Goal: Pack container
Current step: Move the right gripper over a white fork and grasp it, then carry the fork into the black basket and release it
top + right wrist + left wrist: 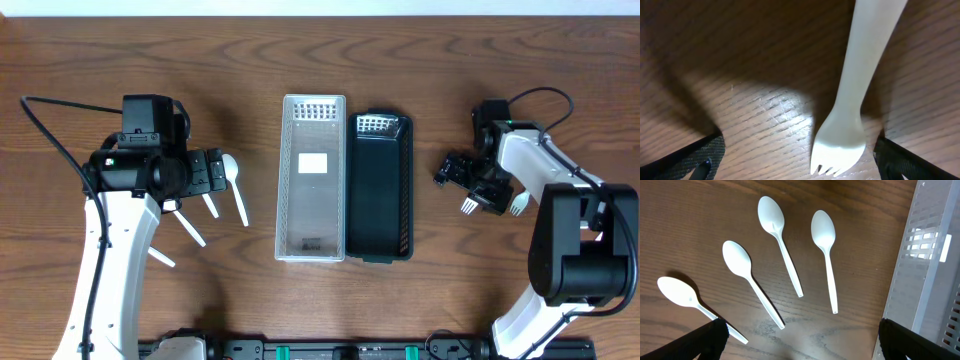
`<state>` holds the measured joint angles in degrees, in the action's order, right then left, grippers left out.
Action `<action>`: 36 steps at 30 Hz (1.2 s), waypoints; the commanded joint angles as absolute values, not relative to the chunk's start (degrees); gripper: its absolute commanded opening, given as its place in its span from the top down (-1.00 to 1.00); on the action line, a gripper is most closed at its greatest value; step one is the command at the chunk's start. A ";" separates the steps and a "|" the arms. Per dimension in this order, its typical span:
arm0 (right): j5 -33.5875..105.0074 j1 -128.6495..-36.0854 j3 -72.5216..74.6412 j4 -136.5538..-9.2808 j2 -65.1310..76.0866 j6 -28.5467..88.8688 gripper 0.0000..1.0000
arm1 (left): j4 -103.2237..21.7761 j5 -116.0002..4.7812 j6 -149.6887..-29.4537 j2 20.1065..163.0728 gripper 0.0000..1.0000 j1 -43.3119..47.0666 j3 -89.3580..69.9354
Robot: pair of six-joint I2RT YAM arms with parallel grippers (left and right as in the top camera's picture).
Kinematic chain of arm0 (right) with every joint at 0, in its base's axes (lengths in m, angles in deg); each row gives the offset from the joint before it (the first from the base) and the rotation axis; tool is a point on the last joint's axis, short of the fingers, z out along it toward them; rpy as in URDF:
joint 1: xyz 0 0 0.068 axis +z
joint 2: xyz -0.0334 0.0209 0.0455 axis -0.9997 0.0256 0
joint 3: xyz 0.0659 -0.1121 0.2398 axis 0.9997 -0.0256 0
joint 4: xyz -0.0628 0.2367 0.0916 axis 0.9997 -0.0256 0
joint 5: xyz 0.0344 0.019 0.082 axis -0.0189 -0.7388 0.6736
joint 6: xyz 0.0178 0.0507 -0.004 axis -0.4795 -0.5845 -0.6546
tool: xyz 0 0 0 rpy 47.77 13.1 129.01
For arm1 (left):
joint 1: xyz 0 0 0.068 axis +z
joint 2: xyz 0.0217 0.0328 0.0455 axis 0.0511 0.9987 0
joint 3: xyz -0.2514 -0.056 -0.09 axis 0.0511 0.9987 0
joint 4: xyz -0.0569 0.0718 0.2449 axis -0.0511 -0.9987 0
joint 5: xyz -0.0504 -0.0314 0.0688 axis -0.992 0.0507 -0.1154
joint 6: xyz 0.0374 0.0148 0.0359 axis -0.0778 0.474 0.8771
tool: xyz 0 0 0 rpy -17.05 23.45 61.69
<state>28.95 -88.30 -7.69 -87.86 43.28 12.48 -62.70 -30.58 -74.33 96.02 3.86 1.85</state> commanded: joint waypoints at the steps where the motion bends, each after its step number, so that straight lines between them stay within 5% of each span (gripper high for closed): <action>1: 29.21 -89.02 -9.92 -86.68 45.18 11.78 -0.95 | -62.85 -29.88 -73.95 95.91 -0.96 3.88 0.67; 16: 29.12 -89.02 -9.92 -84.27 45.18 13.51 -0.07 | -62.90 -29.91 -73.98 95.91 -0.96 3.88 0.67; 36: 28.68 -89.07 -9.92 -84.23 45.18 13.53 0.53 | -63.49 -29.91 -73.98 95.91 -0.96 3.88 0.67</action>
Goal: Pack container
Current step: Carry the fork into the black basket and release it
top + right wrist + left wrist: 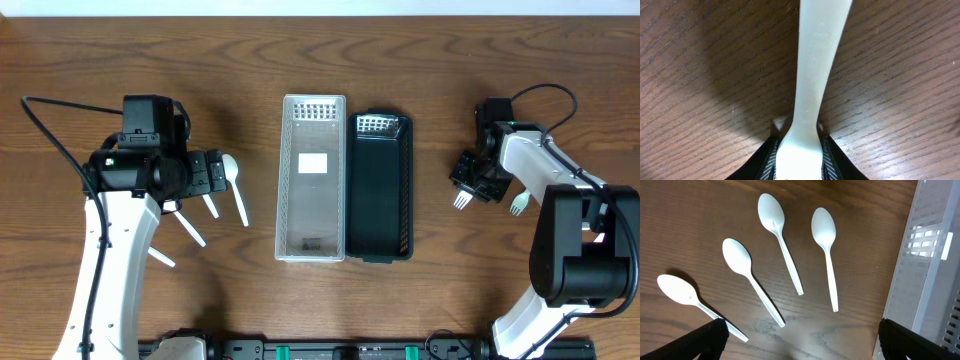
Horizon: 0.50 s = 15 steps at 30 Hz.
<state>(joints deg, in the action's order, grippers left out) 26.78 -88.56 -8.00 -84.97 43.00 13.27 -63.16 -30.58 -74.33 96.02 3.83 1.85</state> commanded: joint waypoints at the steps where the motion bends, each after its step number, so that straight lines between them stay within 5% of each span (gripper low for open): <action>1: 28.51 -89.07 -9.92 -84.23 45.18 14.05 0.60 | -63.49 -29.91 -73.98 95.91 -0.96 3.88 0.67; 6: 27.31 -89.04 -9.81 -84.01 45.16 17.57 0.66 | -63.49 -29.91 -73.98 95.91 -0.96 3.88 0.67; 10: 27.07 -88.74 -8.24 -84.64 43.69 19.69 0.97 | -63.47 -29.91 -73.98 95.91 -0.96 3.88 0.67; 15: 27.04 -86.57 -1.55 -89.89 38.27 23.56 0.97 | -63.47 -29.91 -73.98 95.91 -0.96 3.88 0.67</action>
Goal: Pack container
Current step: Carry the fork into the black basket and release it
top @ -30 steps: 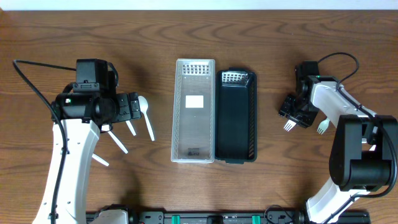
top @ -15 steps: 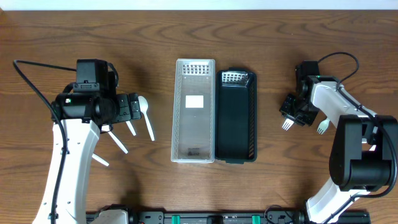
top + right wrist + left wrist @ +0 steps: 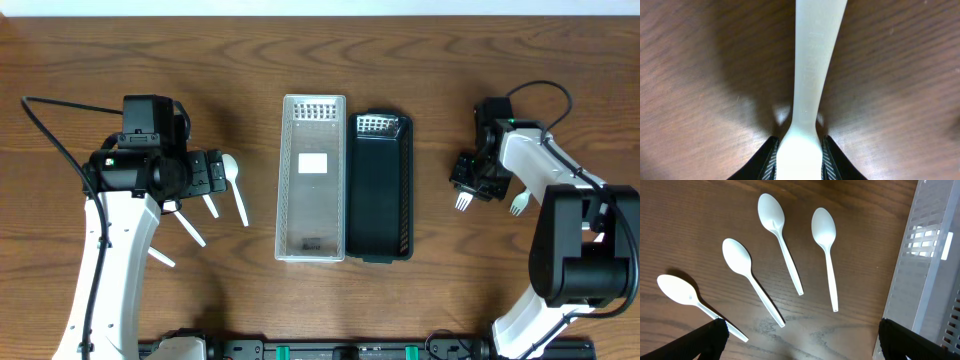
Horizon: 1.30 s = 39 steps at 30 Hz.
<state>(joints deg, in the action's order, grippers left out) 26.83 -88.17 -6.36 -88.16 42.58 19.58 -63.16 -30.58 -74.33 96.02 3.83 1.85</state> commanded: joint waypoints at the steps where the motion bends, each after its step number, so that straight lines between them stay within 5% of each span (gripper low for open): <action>1: 27.04 -85.94 0.00 -91.05 37.12 24.06 0.97 | -63.44 -29.91 -73.98 95.91 -0.96 3.88 0.67; 18: 27.09 -62.25 10.34 -101.23 29.60 21.70 0.97 | -63.44 -29.91 -73.98 95.91 -0.96 3.88 0.67; 30: 28.09 -58.88 4.26 -97.47 41.20 18.38 0.95 | -63.44 -29.91 -73.98 95.91 -0.96 3.88 0.67; 35: 28.81 -58.88 4.55 -95.59 41.92 18.45 0.35 | -63.44 -29.91 -73.98 95.91 -0.96 3.88 0.67; 39: 28.75 -59.32 8.46 -97.01 40.53 21.09 0.13 | -63.44 -29.91 -73.95 95.91 -0.96 3.88 0.67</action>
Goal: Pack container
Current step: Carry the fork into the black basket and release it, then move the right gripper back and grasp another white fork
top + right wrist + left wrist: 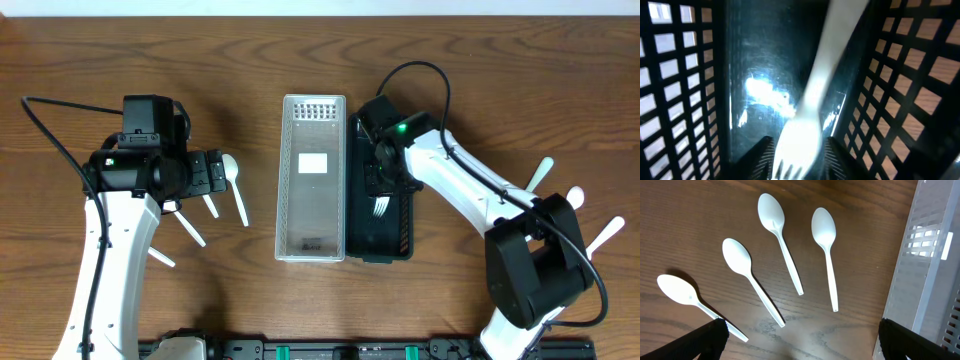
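My right gripper (380, 188) is shut on a white plastic fork (807, 125). It holds the fork inside the black lattice container (404, 236), whose walls rise on both sides in the right wrist view; the tines (380, 208) point toward the near end. A clear container (312, 236) stands beside the black one on its left. My left gripper (800, 342) is open above the table, with several white spoons (826, 255) lying ahead of its fingers and nothing between them.
More white utensils (540, 172) lie on the wooden table at the far right, one near the right edge (606, 236). The right arm (470, 185) stretches diagonally across the table's right half. The left arm's cable (50, 130) loops at the far left.
My right gripper was low over the table at the right with the fork in it. It is now down inside the black container, still holding the fork. The left arm has not moved.
My right gripper stood open around a fork lying on the table at the right. Then it was shut on the fork's neck, and held it there a moment later. Now fork and gripper are in the black container. The left gripper stayed open over the spoons throughout.
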`<state>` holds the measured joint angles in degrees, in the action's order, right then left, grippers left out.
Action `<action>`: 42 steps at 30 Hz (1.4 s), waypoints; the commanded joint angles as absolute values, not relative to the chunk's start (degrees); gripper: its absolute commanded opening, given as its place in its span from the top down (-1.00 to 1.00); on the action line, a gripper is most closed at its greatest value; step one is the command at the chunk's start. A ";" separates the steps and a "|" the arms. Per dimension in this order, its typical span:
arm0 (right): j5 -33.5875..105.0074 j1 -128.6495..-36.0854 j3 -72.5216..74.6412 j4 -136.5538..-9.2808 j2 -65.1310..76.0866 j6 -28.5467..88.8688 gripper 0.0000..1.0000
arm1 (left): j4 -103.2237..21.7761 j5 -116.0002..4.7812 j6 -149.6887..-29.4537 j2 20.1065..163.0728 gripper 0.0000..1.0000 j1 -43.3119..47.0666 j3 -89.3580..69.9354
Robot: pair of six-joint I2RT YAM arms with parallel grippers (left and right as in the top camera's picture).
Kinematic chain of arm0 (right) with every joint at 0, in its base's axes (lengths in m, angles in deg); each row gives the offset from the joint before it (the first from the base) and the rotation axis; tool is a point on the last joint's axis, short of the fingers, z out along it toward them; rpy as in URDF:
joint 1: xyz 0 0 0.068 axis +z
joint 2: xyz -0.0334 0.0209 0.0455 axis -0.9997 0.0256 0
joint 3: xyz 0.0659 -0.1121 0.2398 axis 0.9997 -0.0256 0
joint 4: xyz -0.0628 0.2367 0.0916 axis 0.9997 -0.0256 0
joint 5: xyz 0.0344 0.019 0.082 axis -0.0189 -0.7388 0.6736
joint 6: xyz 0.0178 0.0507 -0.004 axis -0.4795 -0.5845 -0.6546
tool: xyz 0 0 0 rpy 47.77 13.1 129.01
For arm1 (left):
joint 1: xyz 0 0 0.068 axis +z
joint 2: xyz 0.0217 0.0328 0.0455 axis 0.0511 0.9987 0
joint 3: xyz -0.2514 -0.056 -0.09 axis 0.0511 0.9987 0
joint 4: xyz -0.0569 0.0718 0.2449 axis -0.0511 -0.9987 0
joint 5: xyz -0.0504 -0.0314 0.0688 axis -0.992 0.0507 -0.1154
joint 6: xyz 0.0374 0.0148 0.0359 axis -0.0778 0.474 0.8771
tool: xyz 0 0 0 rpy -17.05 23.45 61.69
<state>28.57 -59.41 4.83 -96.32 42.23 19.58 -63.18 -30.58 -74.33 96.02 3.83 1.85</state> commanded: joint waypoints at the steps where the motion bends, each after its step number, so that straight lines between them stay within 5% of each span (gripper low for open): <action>1: 28.70 -59.71 10.36 -98.22 39.74 21.51 0.11 | -63.44 -29.88 -73.95 95.91 -0.96 3.88 0.67; 8: 23.87 -69.33 21.83 -105.30 30.30 19.39 -0.21 | -63.44 -29.91 -73.95 95.91 -0.96 3.88 0.67; 21: 22.30 -102.40 12.98 -106.52 29.03 15.36 -0.74 | -63.44 -29.91 -73.98 95.91 -0.96 3.88 0.67; 42: 25.16 -109.83 1.53 -92.91 47.48 22.03 -0.65 | -63.44 -29.91 -73.98 95.91 -0.96 3.88 0.67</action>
